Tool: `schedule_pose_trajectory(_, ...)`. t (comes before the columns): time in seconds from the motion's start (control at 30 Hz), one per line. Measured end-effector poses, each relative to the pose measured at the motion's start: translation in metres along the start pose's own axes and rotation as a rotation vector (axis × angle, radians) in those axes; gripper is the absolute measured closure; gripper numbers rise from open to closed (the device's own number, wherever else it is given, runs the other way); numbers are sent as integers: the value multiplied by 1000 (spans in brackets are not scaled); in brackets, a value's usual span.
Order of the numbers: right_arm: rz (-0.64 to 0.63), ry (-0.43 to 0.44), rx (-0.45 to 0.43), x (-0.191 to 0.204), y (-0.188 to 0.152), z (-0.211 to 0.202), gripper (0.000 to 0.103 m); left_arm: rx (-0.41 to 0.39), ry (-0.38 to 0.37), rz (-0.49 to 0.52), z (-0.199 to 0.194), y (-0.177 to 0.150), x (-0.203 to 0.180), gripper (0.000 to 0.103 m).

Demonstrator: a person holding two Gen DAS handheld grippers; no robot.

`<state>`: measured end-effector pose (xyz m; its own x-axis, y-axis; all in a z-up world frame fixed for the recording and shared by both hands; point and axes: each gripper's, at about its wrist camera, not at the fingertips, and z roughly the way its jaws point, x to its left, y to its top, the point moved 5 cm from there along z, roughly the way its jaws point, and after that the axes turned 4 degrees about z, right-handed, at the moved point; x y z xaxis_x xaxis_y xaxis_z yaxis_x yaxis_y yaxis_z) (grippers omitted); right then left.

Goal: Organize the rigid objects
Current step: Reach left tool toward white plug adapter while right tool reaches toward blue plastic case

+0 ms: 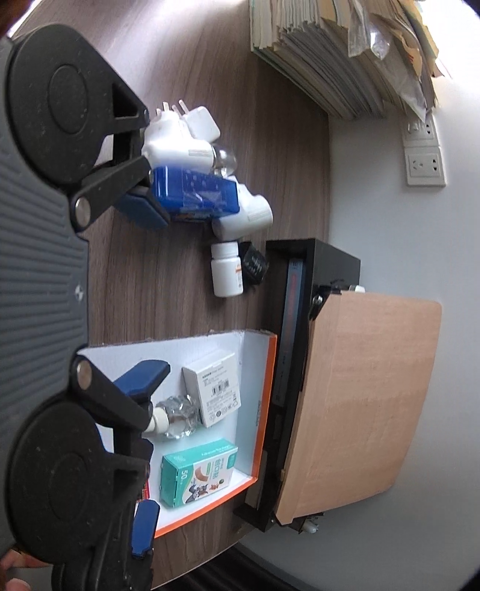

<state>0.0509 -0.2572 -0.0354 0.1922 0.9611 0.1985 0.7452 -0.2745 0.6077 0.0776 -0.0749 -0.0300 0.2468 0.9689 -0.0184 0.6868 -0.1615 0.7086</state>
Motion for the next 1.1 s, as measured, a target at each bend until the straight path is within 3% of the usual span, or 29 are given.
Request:
schedule_pose_trajectory(0.63,-89,81,21,73,1,18,23,22,177,-141,8,-9,114,22)
schedule_pose_trajectory(0.83,-86,79,23,84,2,24,23,37,163,-103,27,-2,129,22)
schedule_pose_trajectory(1.1,-66,51,27,85,5,31,23,77,75,27,56,-3,112,23)
